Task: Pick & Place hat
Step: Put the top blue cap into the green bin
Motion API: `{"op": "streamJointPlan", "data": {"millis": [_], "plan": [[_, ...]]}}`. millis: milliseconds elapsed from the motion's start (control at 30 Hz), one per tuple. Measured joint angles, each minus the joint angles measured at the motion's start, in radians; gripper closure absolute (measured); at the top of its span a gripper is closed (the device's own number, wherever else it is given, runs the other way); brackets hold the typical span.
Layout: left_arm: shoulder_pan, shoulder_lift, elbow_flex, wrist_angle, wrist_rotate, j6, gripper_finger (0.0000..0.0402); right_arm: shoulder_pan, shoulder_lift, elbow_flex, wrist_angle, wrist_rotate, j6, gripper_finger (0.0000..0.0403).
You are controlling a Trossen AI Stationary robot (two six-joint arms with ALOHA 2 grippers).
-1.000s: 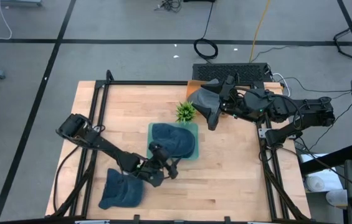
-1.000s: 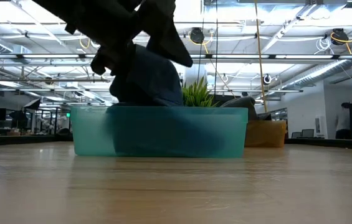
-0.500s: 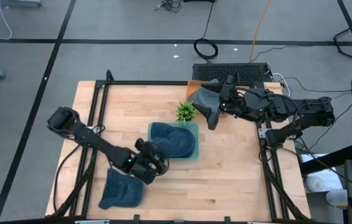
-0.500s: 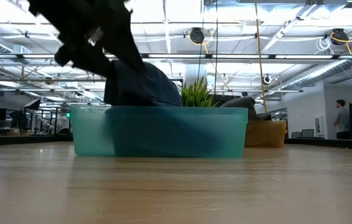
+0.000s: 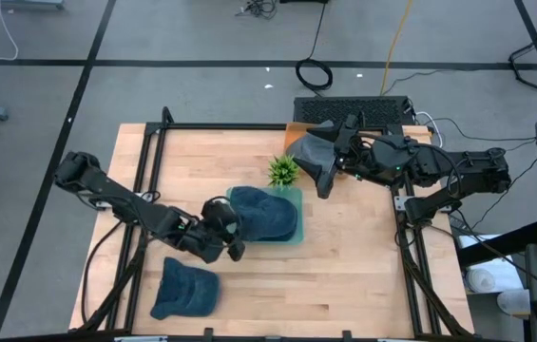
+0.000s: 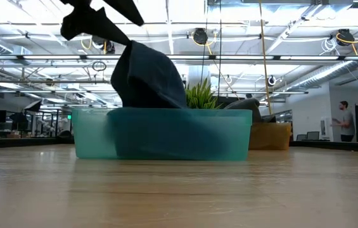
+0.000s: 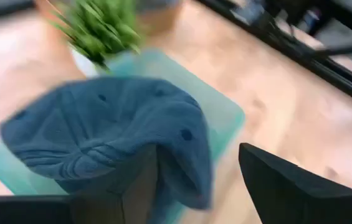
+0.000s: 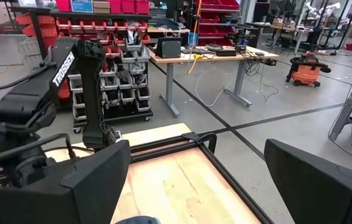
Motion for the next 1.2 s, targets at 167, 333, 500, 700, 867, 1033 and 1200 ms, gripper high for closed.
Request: {"op": "streamJointPlan", "data": {"millis": [167, 333, 500, 700, 867, 1033, 1200], "plan": [[-0.003, -0.018, 0.001, -0.044, 0.127, 0.029, 0.0189, 0.000, 0.000, 0.000, 0.000, 0.000, 0.000, 0.0046], [-0.004, -0.019, 0.000, -0.084, 0.118, 0.028, 0.0206, 0.000, 0.000, 0.000, 0.000, 0.000, 0.000, 0.0046], [0.032, -0.018, 0.000, -0.037, 0.028, 0.042, 0.0224, -0.007, 0.000, 0.000, 0.000, 0.001, 0.014, 0.0046], [0.068, 0.043, 0.000, -0.002, 0.045, 0.063, 0.0265, -0.007, 0.000, 0.000, -0.004, 0.000, 0.028, 0.0046], [0.074, 0.111, -0.001, 0.019, 0.125, 0.063, 0.0313, -0.007, 0.000, 0.000, -0.017, 0.002, 0.030, 0.0046], [0.065, 0.192, 0.000, 0.038, 0.149, 0.048, 0.0361, -0.007, 0.000, 0.000, -0.016, 0.003, 0.030, 0.0046], [0.102, 0.295, 0.000, 0.085, 0.153, 0.048, 0.0396, -0.007, 0.000, 0.000, -0.016, 0.003, 0.030, 0.0046]]}}
